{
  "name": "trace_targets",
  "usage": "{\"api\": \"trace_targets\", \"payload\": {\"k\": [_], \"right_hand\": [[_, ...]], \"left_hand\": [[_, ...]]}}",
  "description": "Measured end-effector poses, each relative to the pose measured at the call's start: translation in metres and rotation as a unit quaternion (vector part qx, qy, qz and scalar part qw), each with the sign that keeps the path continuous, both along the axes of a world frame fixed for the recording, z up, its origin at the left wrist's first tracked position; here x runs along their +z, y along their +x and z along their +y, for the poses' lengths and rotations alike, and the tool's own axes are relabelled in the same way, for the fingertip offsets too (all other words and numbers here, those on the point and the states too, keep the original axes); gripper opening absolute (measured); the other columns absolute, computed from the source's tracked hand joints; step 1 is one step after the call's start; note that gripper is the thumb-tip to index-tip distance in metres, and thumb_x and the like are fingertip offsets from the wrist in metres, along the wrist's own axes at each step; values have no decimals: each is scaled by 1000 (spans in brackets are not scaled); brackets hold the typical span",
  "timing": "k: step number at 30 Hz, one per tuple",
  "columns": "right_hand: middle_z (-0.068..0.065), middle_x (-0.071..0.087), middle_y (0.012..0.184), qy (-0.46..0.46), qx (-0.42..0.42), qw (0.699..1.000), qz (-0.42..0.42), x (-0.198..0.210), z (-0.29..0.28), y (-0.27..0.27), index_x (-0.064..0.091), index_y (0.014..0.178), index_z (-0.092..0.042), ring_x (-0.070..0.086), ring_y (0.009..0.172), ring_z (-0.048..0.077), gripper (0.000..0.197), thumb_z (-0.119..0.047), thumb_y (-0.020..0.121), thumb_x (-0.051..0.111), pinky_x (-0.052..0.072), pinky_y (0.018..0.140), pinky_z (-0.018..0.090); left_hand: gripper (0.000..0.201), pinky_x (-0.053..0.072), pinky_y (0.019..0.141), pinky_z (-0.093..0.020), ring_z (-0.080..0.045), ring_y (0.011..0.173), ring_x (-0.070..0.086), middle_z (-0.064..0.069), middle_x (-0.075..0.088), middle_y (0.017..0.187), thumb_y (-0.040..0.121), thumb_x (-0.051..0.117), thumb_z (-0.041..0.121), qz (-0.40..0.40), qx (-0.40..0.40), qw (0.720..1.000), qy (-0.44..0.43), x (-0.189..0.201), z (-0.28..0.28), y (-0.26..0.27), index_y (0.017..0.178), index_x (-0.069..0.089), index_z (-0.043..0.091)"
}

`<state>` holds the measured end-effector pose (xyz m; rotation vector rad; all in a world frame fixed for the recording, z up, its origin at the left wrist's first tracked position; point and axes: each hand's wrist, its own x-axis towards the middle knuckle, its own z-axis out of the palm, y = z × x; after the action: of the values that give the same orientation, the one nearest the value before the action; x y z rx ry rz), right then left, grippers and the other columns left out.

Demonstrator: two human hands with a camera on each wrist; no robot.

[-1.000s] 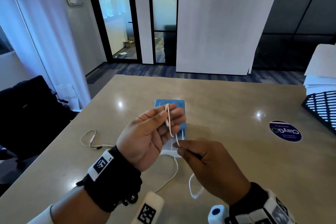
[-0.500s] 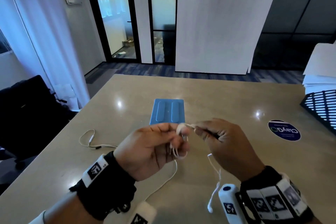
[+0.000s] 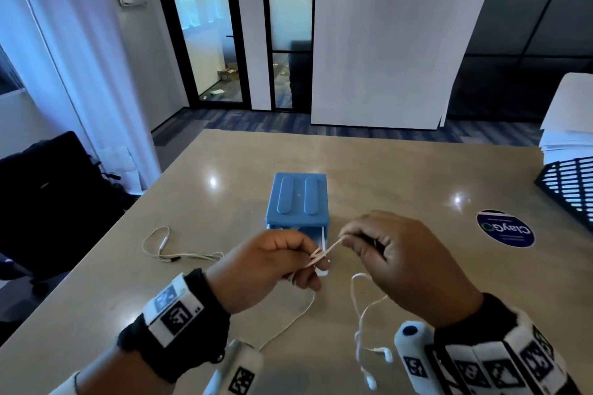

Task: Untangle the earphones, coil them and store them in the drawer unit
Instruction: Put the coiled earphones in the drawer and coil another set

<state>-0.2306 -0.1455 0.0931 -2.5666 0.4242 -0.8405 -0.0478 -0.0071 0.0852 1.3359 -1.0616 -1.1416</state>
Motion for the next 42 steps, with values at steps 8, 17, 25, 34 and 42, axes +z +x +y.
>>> {"api": "trace_targets", "payload": {"k": [8, 17, 25, 34, 42], "right_hand": [[-15, 74, 84, 108, 25, 994, -7, -32, 17, 18, 74, 97, -30, 69, 81, 2, 16, -38, 95, 61, 54, 77, 33], [-14, 60, 72, 56, 26, 998, -12, 0, 8, 12, 67, 85, -25, 58, 72, 6, 16, -32, 96, 59, 49, 70, 32], [-14, 75, 83, 169, -27, 981, -90, -21, 8, 23, 76, 86, -28, 69, 79, 5, 15, -19, 95, 69, 51, 72, 22], [-22, 55, 68, 66, 60, 996, 12, -6, 26, 20, 64, 86, -30, 54, 67, -2, 24, -46, 98, 52, 41, 64, 17], [-14, 73, 85, 101, -1, 992, -75, -10, -7, 19, 75, 90, -27, 68, 85, 8, 12, -19, 95, 69, 50, 75, 23]], "left_hand": [[26, 59, 83, -31, -24, 88, 72, -10, 69, 81, 92, 49, 11, 378, 106, 909, -137, 33, -9, 0, 97, 72, 0], [15, 53, 72, -38, -12, 76, 65, 5, 68, 81, 98, 52, 21, -455, 82, 881, -105, -2, -8, 7, 89, 64, 18], [23, 57, 77, -31, -24, 82, 70, -9, 65, 74, 90, 50, 5, 332, 37, 931, -146, 34, -6, -12, 86, 72, -1], [16, 55, 77, -30, -8, 85, 70, 10, 73, 87, 99, 54, 18, -413, 136, 888, -153, 6, -7, 14, 91, 68, 20], [18, 50, 66, -26, -23, 64, 61, -18, 59, 69, 78, 51, 1, 103, -10, 993, -57, 8, -1, -2, 85, 66, -5]]}}
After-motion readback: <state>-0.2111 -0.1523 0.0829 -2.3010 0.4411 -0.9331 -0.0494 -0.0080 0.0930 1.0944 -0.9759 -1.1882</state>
